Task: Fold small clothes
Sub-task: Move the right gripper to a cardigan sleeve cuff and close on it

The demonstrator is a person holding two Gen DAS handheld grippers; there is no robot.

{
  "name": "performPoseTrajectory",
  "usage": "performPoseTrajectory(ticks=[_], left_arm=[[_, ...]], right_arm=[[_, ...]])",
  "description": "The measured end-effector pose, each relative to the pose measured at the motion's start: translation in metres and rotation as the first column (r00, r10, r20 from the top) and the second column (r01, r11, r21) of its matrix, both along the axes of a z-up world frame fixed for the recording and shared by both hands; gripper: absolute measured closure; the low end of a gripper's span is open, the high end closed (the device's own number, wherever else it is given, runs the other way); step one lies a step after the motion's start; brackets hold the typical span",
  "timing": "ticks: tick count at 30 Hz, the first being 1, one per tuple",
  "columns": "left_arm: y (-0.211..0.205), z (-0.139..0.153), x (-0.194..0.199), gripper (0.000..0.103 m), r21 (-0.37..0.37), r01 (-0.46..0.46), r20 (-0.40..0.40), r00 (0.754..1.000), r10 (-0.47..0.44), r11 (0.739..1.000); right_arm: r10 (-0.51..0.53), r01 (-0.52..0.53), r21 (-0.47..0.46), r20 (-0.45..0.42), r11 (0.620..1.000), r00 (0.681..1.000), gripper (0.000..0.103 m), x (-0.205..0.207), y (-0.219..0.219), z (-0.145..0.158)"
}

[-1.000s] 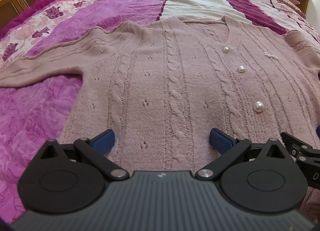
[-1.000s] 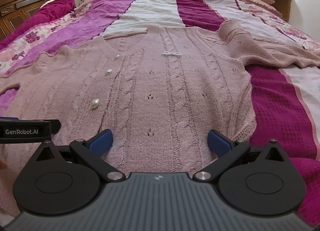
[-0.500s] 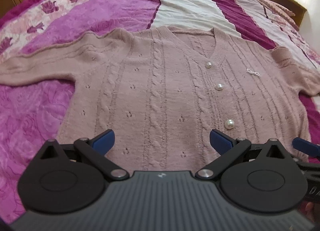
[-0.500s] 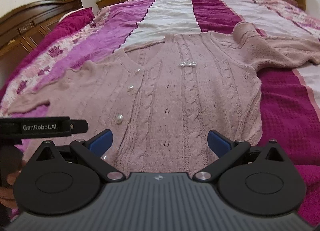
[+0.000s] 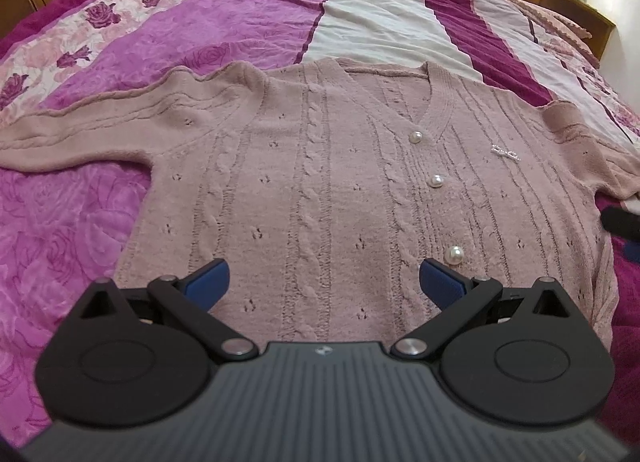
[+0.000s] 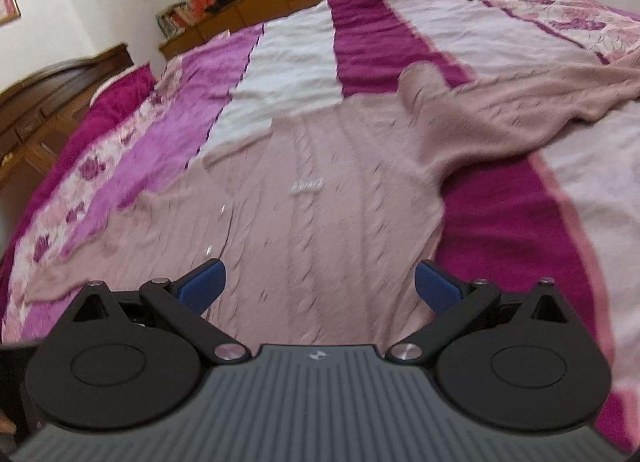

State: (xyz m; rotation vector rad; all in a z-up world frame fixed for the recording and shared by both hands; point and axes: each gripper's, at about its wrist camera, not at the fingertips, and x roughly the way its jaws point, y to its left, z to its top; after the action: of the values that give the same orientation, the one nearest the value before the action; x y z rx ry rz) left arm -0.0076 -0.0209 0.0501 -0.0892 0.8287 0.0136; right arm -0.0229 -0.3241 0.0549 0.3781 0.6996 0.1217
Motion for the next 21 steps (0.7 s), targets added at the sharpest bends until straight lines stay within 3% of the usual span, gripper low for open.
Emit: performPoseTrajectory(ticks=[9, 15, 21], left_arm=[[-0.006, 0.002, 0.003, 0.000, 0.020, -0.002, 0.012, 1.000, 0.002, 1.000], [-0.008, -0.001, 0.009, 0.000, 0.023, -0.019, -0.006, 1.000, 0.020, 1.000], [-0.012, -0.005, 0.013, 0.000, 0.044, -0.029, -0.015, 0.999, 0.030, 0.999]], right_arm=[[-0.141, 0.136, 0.087, 0.047, 0.987, 0.989, 0.000, 0.023, -0.086, 0.004], [-0.264, 0.257, 0.201, 0.013, 0.945, 0.964, 0.000, 0.039, -0.145, -0.009], [-0.350, 0.332, 0.225, 0.047, 0.916, 0.935, 0.000, 0.050, -0.183, -0.016]])
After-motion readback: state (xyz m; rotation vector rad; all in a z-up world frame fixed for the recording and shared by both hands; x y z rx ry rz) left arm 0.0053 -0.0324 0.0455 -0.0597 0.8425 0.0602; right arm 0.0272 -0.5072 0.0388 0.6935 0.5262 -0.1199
